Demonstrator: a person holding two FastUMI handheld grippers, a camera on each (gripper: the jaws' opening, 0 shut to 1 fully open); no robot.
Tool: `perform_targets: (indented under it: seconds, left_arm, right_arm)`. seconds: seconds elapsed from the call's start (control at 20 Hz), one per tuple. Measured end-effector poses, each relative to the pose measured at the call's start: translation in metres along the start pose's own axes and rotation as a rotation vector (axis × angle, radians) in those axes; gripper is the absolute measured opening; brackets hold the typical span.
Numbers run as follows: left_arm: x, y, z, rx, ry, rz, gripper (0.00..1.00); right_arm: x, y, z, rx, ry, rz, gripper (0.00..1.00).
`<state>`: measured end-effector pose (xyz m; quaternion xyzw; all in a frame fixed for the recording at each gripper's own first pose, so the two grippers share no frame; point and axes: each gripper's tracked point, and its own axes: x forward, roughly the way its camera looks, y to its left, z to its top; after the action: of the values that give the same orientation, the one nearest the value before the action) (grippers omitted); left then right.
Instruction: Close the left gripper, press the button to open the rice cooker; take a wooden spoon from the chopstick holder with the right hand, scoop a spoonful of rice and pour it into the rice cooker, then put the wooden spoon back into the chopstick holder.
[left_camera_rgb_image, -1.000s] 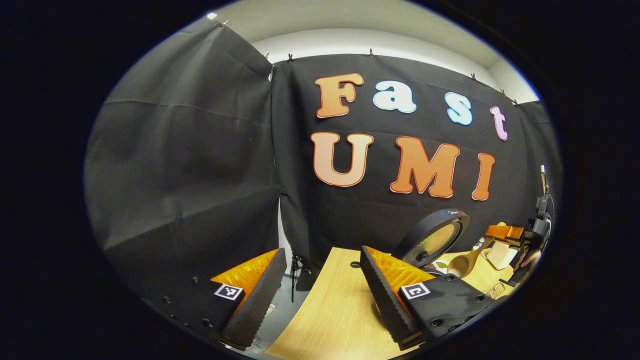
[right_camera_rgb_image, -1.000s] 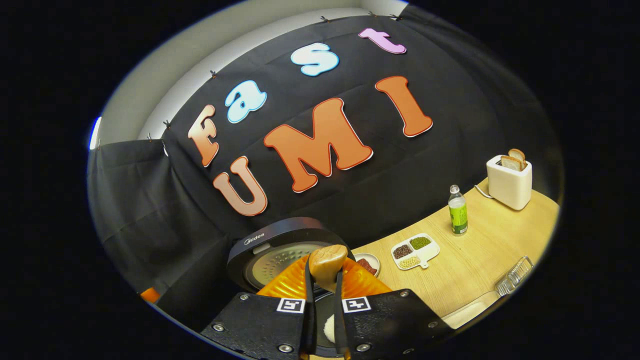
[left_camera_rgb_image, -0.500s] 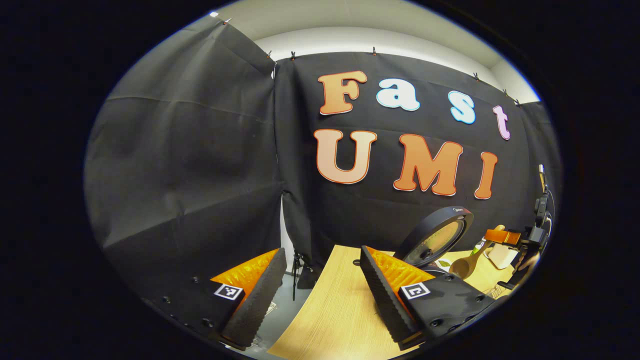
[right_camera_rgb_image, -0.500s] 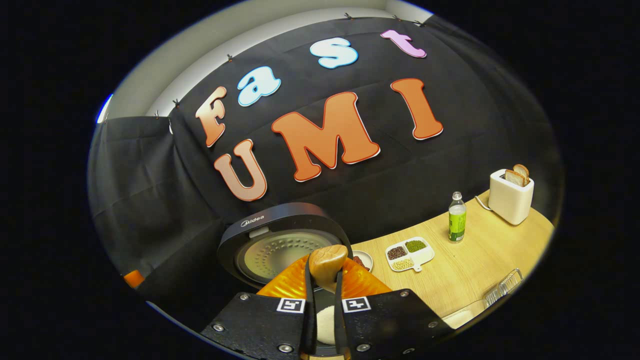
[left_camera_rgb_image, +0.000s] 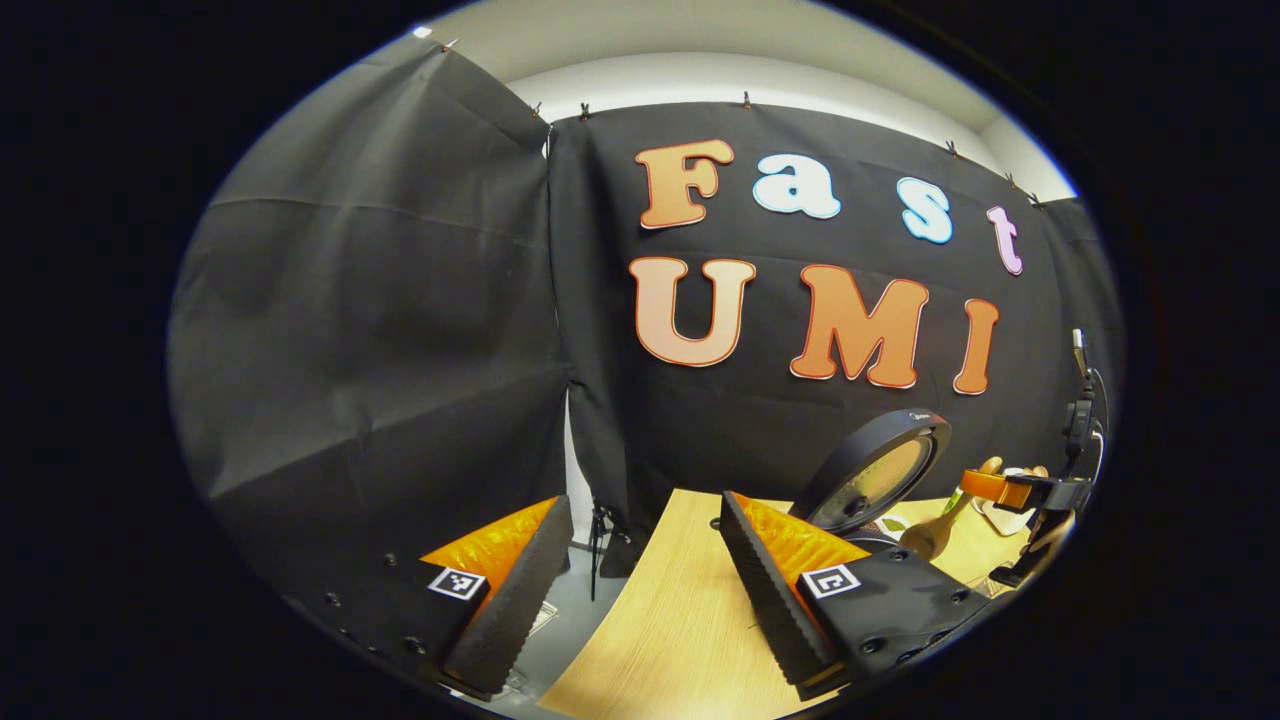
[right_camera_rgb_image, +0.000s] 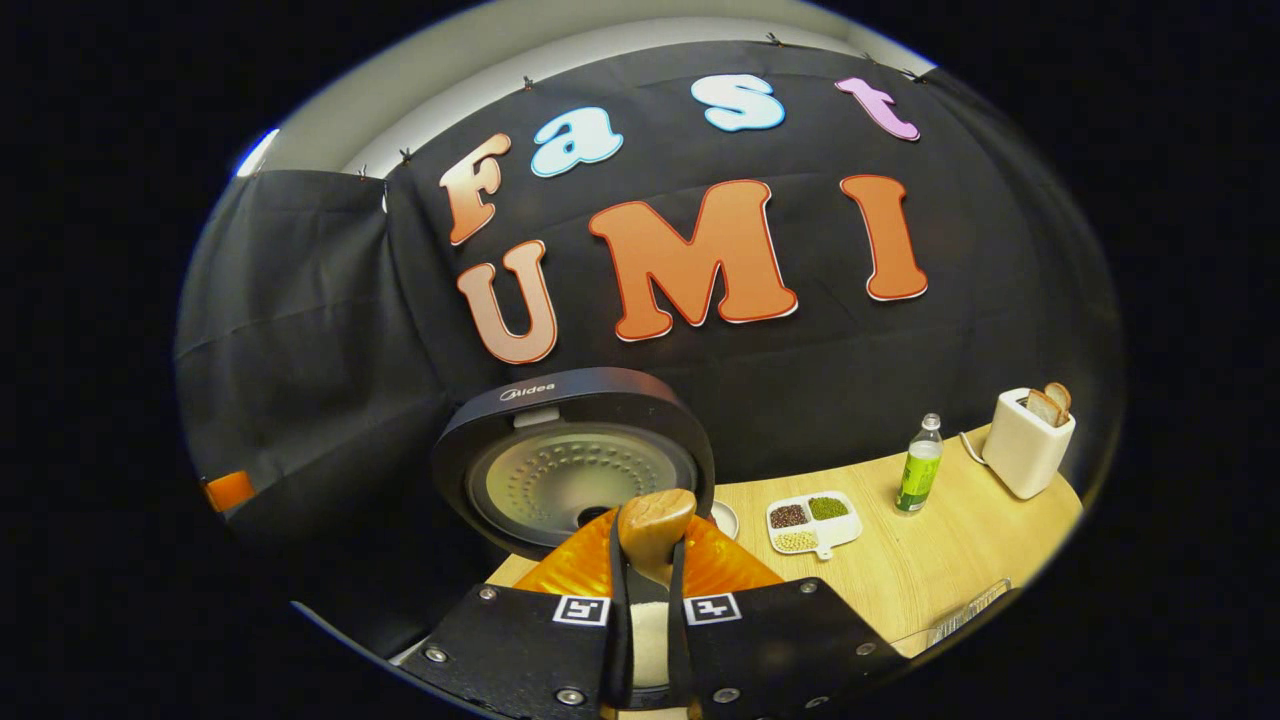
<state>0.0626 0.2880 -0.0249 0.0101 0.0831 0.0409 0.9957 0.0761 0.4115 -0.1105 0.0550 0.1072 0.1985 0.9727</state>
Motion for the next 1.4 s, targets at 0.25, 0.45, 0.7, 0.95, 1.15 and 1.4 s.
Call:
perform_targets:
  seconds: [0.25, 0.45, 0.7, 0.95, 1.15, 1.4]
  left_arm:
    - [-0.001, -0.011, 0.006, -0.005, -0.019, 0.001, 0.96]
    - [-0.002, -0.031, 0.009, -0.007, -0.025, -0.02, 0.96]
    - [0.0, -0.063, 0.015, -0.007, -0.033, -0.047, 0.96]
    - [-0.001, -0.102, 0.016, -0.007, -0.037, -0.073, 0.96]
    - [-0.003, -0.14, 0.018, -0.022, -0.041, -0.085, 0.99]
    - [-0.009, -0.187, 0.017, -0.014, -0.042, -0.107, 0.96]
  right_arm:
    - [-0.009, -0.014, 0.011, 0.086, -0.01, 0.015, 0.13]
    - [-0.027, -0.041, 0.026, 0.149, -0.028, 0.001, 0.13]
    - [-0.055, -0.099, 0.043, 0.366, -0.049, -0.012, 0.13]
    - [-0.095, -0.187, 0.041, 0.461, -0.079, -0.119, 0.13]
    - [-0.124, -0.257, 0.03, 0.474, -0.08, -0.213, 0.13]
    - [-0.15, -0.315, -0.003, 0.448, -0.036, -0.297, 0.13]
